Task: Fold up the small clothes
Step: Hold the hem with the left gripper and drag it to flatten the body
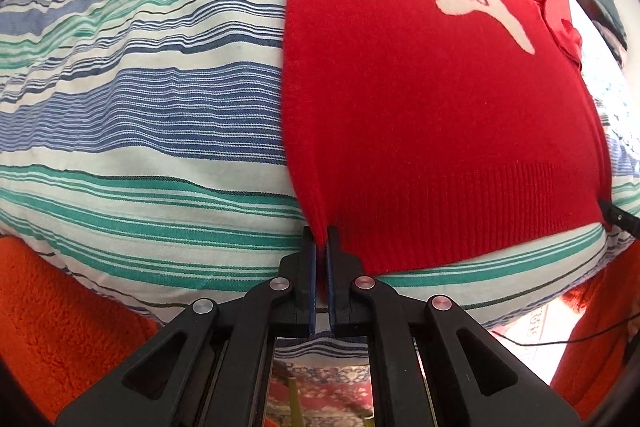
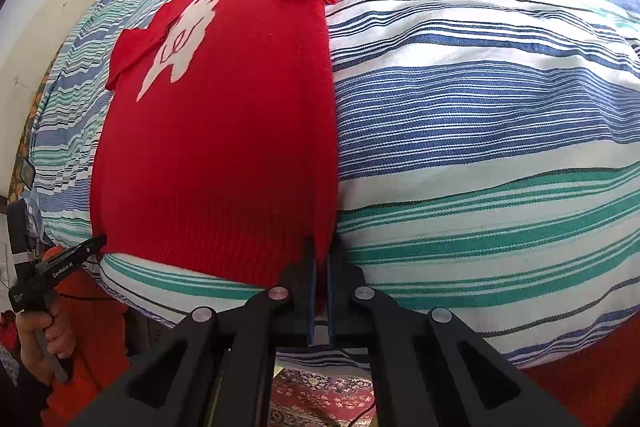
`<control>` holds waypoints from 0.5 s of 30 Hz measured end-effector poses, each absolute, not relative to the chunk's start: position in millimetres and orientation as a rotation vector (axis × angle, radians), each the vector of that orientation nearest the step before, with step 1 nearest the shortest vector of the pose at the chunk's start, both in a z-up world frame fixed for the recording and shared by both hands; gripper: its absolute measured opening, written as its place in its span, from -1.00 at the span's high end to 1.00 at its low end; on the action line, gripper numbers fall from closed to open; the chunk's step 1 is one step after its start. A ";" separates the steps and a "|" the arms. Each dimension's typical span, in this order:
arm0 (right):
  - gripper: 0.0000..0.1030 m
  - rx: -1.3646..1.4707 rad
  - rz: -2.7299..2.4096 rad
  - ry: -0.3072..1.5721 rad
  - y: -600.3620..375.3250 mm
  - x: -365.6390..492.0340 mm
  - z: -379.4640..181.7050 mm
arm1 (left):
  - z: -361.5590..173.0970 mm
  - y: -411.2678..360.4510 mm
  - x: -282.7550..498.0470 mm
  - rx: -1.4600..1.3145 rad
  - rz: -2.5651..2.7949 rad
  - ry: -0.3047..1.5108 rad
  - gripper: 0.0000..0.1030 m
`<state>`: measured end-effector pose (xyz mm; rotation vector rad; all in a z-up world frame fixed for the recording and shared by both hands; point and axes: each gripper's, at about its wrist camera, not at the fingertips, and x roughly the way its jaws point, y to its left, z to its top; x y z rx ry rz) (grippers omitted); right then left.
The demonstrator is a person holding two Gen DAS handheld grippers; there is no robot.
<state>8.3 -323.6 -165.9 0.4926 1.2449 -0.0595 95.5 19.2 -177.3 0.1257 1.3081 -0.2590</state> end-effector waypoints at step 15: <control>0.97 0.433 -0.070 1.232 -315.4 7.4 -161.6 | -180.0 -3.9 90.9 0.203 -0.240 1.268 0.90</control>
